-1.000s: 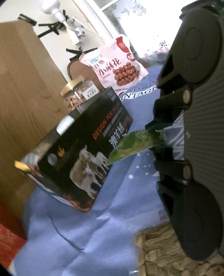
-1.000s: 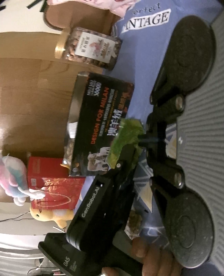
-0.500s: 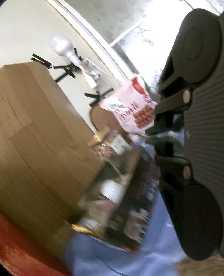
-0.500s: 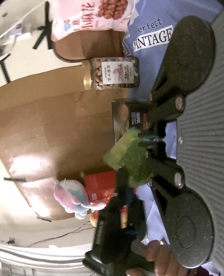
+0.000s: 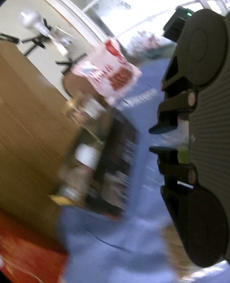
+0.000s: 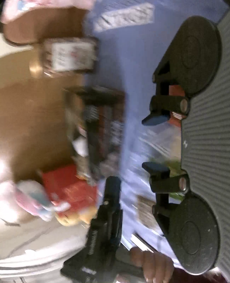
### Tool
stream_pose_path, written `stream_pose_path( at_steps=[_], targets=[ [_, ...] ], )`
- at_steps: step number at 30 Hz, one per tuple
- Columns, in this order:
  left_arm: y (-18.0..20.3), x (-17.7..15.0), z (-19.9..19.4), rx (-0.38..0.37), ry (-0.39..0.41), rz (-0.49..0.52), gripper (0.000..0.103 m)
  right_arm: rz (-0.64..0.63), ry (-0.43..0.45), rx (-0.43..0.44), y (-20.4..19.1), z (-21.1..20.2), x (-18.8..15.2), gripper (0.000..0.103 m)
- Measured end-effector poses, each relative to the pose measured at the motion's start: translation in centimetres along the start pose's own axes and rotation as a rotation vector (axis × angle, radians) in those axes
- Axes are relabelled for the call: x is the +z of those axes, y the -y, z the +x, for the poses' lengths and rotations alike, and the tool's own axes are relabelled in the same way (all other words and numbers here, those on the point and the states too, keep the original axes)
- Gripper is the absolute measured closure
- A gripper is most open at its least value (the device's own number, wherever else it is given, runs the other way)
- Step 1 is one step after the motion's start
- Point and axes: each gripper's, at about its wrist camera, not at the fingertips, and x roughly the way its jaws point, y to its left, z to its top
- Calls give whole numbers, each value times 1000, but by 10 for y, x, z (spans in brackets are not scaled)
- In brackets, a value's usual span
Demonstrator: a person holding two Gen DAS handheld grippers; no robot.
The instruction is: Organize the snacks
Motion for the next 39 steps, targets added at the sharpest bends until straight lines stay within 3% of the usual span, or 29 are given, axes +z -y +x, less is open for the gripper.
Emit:
stream_pose_path(
  at_steps=[2,4,9,11,13,16,17,18,21,23,27,33,39],
  targets=[
    [-8,-22,-12,-15,-11,-17,81,-43,-70,50,-10,1,-12,54],
    [-11,-40,-21,-34,-16,-16,76,-116,-104,44,-24,5,-21,50],
    [-9,-66,-30,-5,4,25,71,-291,-92,-28,-63,25,-37,13],
    [-12,-68,-35,-3,30,9,70,-358,-92,-57,-77,34,-44,12],
    [-16,-67,-38,-3,41,-10,70,-385,-67,-78,-85,40,-47,13],
    [-20,-70,-42,8,42,-9,70,-353,-64,-53,-80,39,-42,37],
    [-20,-71,-42,15,43,-7,70,-343,-61,-41,-78,37,-41,51],
    [-22,-71,-42,18,41,-10,70,-314,-67,-28,-75,35,-39,54],
    [-29,-71,-41,5,35,-47,68,-263,-56,-24,-72,33,-41,58],
    [-33,-71,-41,-17,32,-76,59,-180,-49,8,-64,27,-40,60],
    [-29,-68,-36,-70,11,-96,57,-83,-9,28,-56,18,-44,61],
    [-24,-59,-13,-132,-39,-144,55,-88,58,29,-60,11,-41,62],
    [-22,-40,-5,-191,-18,-186,59,-71,117,8,-52,5,-33,63]
  ],
)
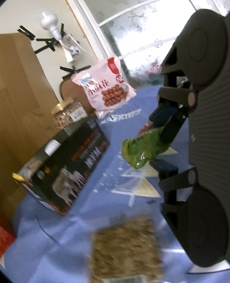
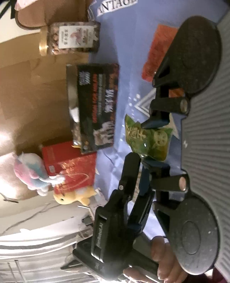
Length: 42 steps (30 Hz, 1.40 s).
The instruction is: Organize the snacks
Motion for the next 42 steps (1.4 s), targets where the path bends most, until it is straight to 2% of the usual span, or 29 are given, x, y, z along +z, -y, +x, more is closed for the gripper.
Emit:
stream_pose_path(
  at_steps=[4,8,11,13,14,16,18,20,24,27,30,34,38,42],
  targets=[
    [20,29,9,-2,25,57,59,-43,55,-34,4,0,25,63],
    [49,71,23,10,96,152,59,-116,128,-91,13,8,64,63],
    [59,98,38,23,147,193,57,-117,161,-122,27,20,90,63],
    [60,112,51,60,185,204,55,-99,171,-143,38,32,104,62],
    [59,115,56,89,209,203,55,-87,167,-157,44,40,110,61],
    [57,114,62,150,258,199,55,-64,127,-177,56,60,116,52],
    [54,105,56,144,286,197,55,-51,102,-233,62,74,114,44],
    [55,90,43,132,305,234,55,-44,117,-258,65,71,108,42],
    [54,56,2,124,329,337,55,-1,204,-228,61,41,93,43],
    [43,37,-35,127,337,347,55,23,217,-175,54,20,79,43],
    [24,25,-70,187,360,307,55,56,165,-111,44,16,63,43],
    [-3,15,-98,271,359,222,55,57,30,8,21,26,42,43],
    [-24,3,-98,326,327,160,55,39,-92,115,-8,47,33,43],
    [-45,-5,-90,345,281,79,55,131,-175,154,-12,70,34,44]
  ],
)
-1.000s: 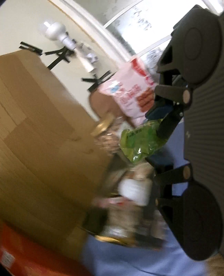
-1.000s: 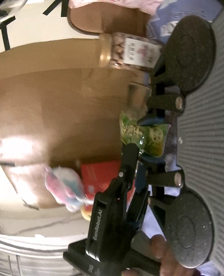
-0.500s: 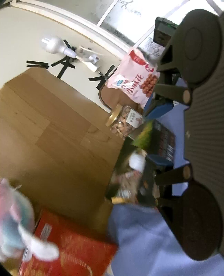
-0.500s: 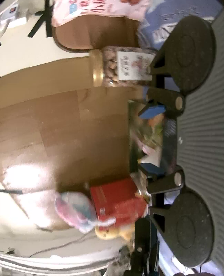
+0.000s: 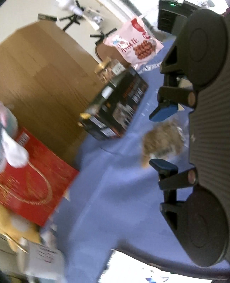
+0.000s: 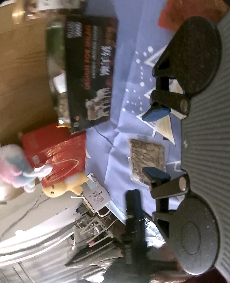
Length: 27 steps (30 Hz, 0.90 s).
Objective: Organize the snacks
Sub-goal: 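Move the left gripper to the clear cracker bag on the cloth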
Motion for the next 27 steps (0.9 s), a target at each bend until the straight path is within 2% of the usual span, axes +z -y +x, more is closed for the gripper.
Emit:
stream_pose_path(
  at_steps=[3,5,7,8,10,12,15,19,24,27],
  targets=[
    [-9,-8,4,-23,-27,-32,55,61,-8,-19,8,8,5,48],
    [-11,-13,10,-43,-49,-43,55,110,-28,0,15,14,2,56],
    [-11,-16,15,-73,-51,-60,56,124,-15,14,17,17,-2,57],
    [-9,-17,17,-68,-43,-58,57,118,-7,13,16,16,-3,57],
    [-6,-16,20,-44,-26,-48,66,109,0,8,14,15,-5,58],
    [-7,-15,23,-30,-17,-54,72,104,5,6,15,13,-6,64],
    [-4,-14,25,-16,-18,-49,72,151,20,34,25,11,-8,69],
    [2,-15,28,3,-12,-32,74,213,78,110,34,-2,-7,70],
    [9,-20,33,-18,-20,-5,74,224,122,201,37,-18,-10,68],
    [15,-24,38,-41,-25,25,74,240,120,202,41,-17,-10,67]
  ],
)
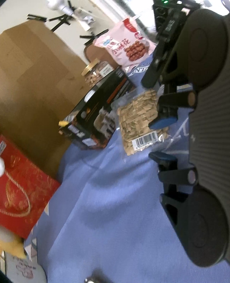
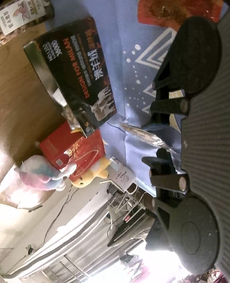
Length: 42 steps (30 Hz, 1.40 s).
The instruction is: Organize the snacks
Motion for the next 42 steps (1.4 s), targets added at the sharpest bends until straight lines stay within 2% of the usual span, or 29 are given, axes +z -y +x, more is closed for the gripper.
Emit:
stream_pose_path(
  at_steps=[5,7,10,12,16,20,25,28,32,36,40,42],
  targets=[
    [8,-5,3,12,25,68,75,27,-77,-119,5,22,0,68],
    [7,-5,2,5,26,63,75,19,-84,-135,3,26,0,70],
    [2,-3,2,-12,20,40,73,19,-84,-148,1,29,-2,79],
    [-2,0,1,-33,6,10,70,76,-83,-124,6,27,-3,85],
    [-20,5,-6,-97,-2,-111,56,264,-70,-45,25,18,-6,90],
    [-25,7,-7,-127,-18,-156,50,436,-42,47,40,7,-8,91],
    [-14,5,5,-190,-71,-183,48,531,-15,142,46,-5,-9,92],
    [-2,7,17,-235,-108,-183,57,531,2,166,43,-13,-7,92],
    [23,30,24,-250,-103,-120,57,501,54,164,39,-24,10,92],
    [59,70,31,-250,-51,-21,57,431,147,145,30,-41,43,92],
    [92,115,58,-190,-11,59,57,333,204,29,21,-39,80,91],
    [103,136,78,-147,-1,70,56,249,216,-87,13,-29,98,81]
  ],
)
